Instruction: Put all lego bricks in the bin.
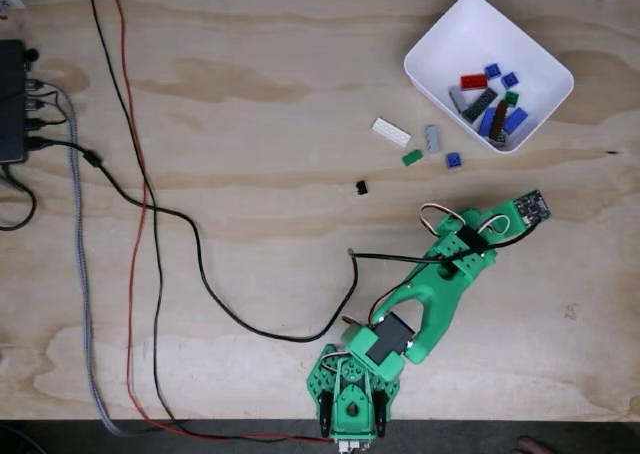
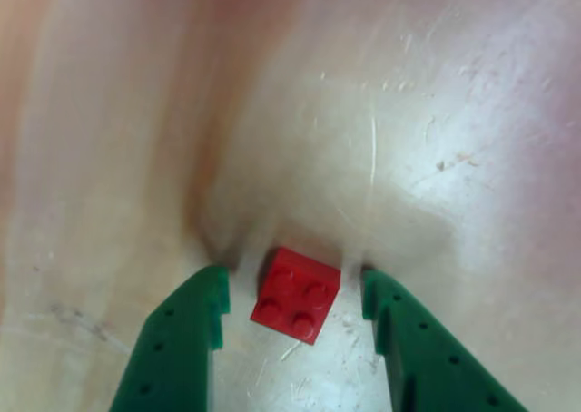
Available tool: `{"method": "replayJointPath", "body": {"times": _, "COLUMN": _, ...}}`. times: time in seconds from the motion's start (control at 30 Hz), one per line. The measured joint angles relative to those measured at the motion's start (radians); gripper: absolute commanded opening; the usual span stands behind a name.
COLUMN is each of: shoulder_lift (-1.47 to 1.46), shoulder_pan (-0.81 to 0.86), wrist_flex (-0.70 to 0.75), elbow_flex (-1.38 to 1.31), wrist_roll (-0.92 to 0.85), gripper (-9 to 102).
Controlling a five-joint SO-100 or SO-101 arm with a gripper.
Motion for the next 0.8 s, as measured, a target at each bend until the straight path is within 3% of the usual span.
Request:
{"method": "replayJointPath", "body": {"times": 0.23, "shoulder_lift": 0.020, "shoulder_pan": -0.002, "wrist_flex": -0.005, "elbow_flex": 0.011, "wrist_roll": -0.006, "gripper": 0}}
{"method": "replayJointPath", "body": {"times": 0.4, "shoulder_lift": 0.158, "shoulder_pan": -0.025, "wrist_flex": 0.087, "elbow_flex": -0.023, "wrist_roll": 0.075, "gripper": 0}}
{"method": "replayJointPath", "body": {"times": 0.6, "shoulder_lift": 0.331, "shoulder_pan": -0.100, "wrist_flex": 0.224, "elbow_flex": -0.380, "wrist_roll": 0.198, "gripper": 0}}
{"method": "replayJointPath", "body": {"times": 0.73, "shoulder_lift": 0.038, "shoulder_pan": -0.230, "wrist_flex": 0.456, "elbow_flex": -0.770, "wrist_roll": 0.129, "gripper": 0}}
{"method": "replayJointPath", "body": {"times": 0.8, "shoulder_lift": -0.179, "shoulder_pan": -0.242, "wrist_flex": 0.474, "elbow_flex": -0.954, "wrist_roll": 0.091, "gripper": 0}}
